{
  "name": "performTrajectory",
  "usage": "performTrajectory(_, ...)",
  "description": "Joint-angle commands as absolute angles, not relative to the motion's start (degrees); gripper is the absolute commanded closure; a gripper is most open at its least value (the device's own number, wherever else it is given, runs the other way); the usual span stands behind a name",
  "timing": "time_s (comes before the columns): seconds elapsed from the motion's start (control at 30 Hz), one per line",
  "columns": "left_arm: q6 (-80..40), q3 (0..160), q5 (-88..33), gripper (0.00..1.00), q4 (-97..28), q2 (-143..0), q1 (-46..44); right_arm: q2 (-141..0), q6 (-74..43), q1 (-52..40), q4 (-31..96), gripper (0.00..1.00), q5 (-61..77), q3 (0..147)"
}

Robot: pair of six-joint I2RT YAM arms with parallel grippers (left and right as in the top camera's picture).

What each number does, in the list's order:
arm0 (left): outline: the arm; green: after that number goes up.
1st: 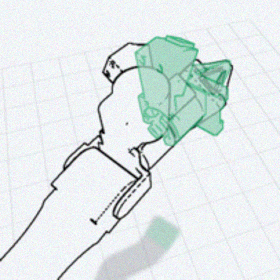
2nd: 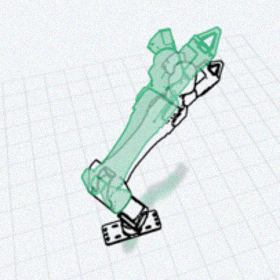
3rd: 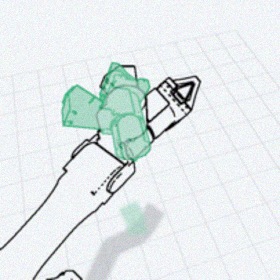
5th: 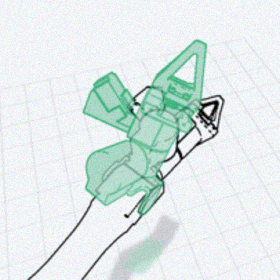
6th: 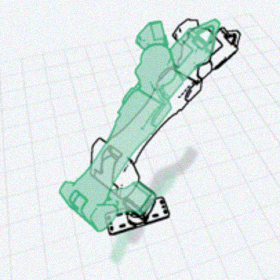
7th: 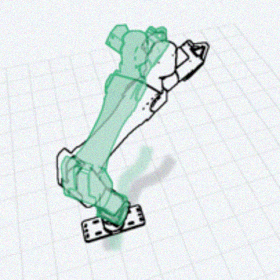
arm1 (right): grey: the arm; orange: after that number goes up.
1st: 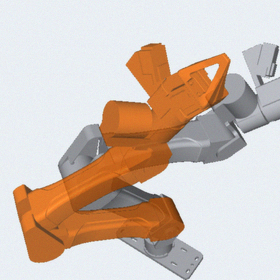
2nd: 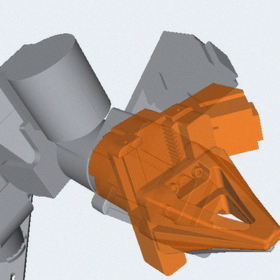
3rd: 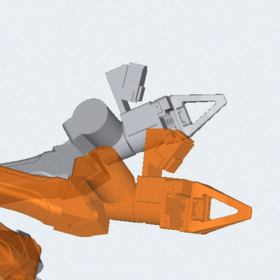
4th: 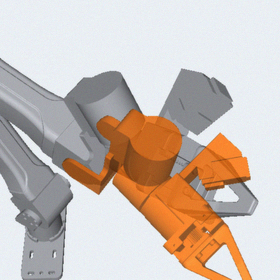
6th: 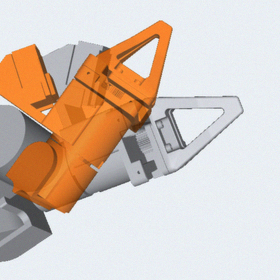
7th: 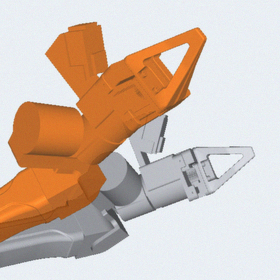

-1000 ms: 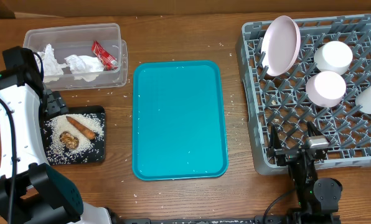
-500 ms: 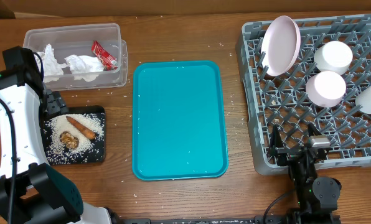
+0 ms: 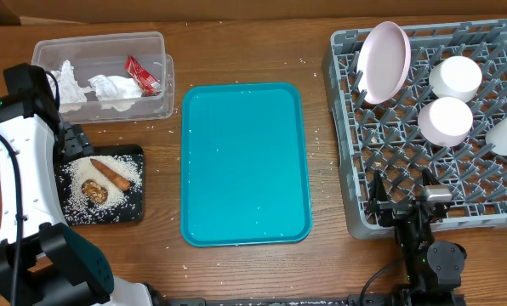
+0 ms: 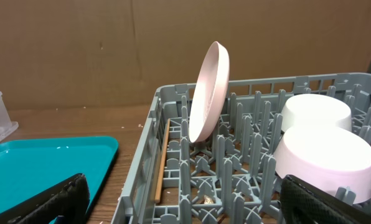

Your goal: Sort waste into correct bins and load items into the dishwasher

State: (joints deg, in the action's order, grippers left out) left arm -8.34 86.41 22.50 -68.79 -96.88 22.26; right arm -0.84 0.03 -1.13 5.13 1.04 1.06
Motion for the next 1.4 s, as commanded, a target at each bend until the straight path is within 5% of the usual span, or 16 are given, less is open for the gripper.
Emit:
performTrajectory(0.0, -7.5, 87.0, 22.4, 0.0, -68.6, -97.0, 22.3, -0.2, 0.4, -1.1, 4.8, 0.0, 0.7, 0.4)
performTrajectory(1.0, -7.8, 85.7, 19.4, 0.0, -70.9, -89.2, 18.5, -0.2, 0.4, -1.1, 4.8, 0.0, 0.7, 0.4)
performTrajectory(1.2, -0.7, 65.6, -2.9, 0.0, -43.0, -75.7, 15.3, -0.2, 0.4, -1.1, 4.8, 0.0, 0.7, 0.4)
performTrajectory(1.37, 1.8, 42.6, -6.5, 0.0, -20.0, -62.5, 9.8, -0.2, 0.4, -1.1, 4.8, 0.0, 0.7, 0.4)
